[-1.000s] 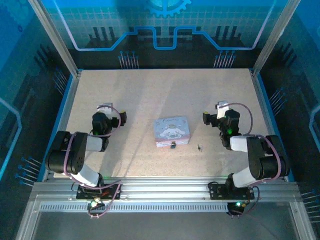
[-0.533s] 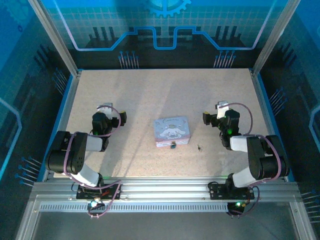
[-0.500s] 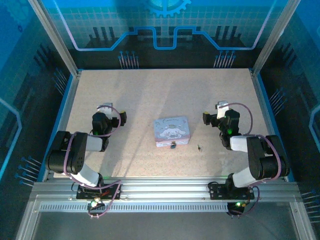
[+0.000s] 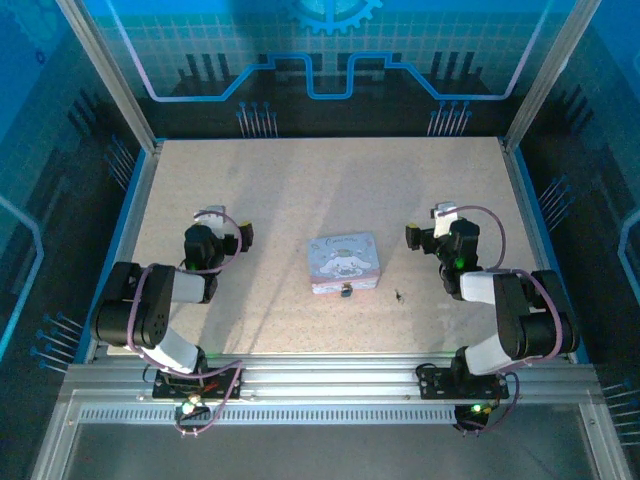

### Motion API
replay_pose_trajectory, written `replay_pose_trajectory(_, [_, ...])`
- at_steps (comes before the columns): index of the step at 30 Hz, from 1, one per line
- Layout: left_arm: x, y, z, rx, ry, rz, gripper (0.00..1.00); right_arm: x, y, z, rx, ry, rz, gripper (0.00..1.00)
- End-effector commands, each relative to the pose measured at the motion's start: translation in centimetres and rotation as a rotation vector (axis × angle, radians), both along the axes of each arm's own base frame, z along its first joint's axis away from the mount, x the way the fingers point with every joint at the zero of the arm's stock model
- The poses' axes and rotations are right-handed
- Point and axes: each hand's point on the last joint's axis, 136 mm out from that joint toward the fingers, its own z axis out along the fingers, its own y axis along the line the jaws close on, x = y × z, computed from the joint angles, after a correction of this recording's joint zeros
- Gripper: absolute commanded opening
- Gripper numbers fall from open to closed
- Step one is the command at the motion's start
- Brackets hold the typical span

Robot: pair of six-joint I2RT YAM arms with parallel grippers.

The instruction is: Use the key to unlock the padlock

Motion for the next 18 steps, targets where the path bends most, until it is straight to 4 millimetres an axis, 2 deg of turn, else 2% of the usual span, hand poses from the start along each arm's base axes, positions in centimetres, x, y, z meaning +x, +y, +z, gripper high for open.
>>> replay_pose_trajectory(1, [0.4, 0.0, 1.0, -0.005, -0.024, -0.009, 0.99, 0.5, 0.1, 0.3, -0.005, -0.011, -0.002, 1.00])
replay_pose_trajectory(9, [0.1, 0.1, 1.1, -0.004, -0.038, -0.002, 0.99, 0.4, 0.1, 0.3, -0.003, -0.013, 0.001, 1.00])
replay_pose_trajectory(12, [-0.2, 0.2, 1.7, -0.004, -0.060, 0.003, 0.99, 0.4, 0.0, 0.4, -0.003, -0.013, -0.009, 1.00])
replay_pose_trajectory(18, [-0.3, 0.4, 3.1, 0.000, -0.053, 0.011, 0.99, 0.1, -0.8, 1.8, 0.008, -0.017, -0.045, 1.00])
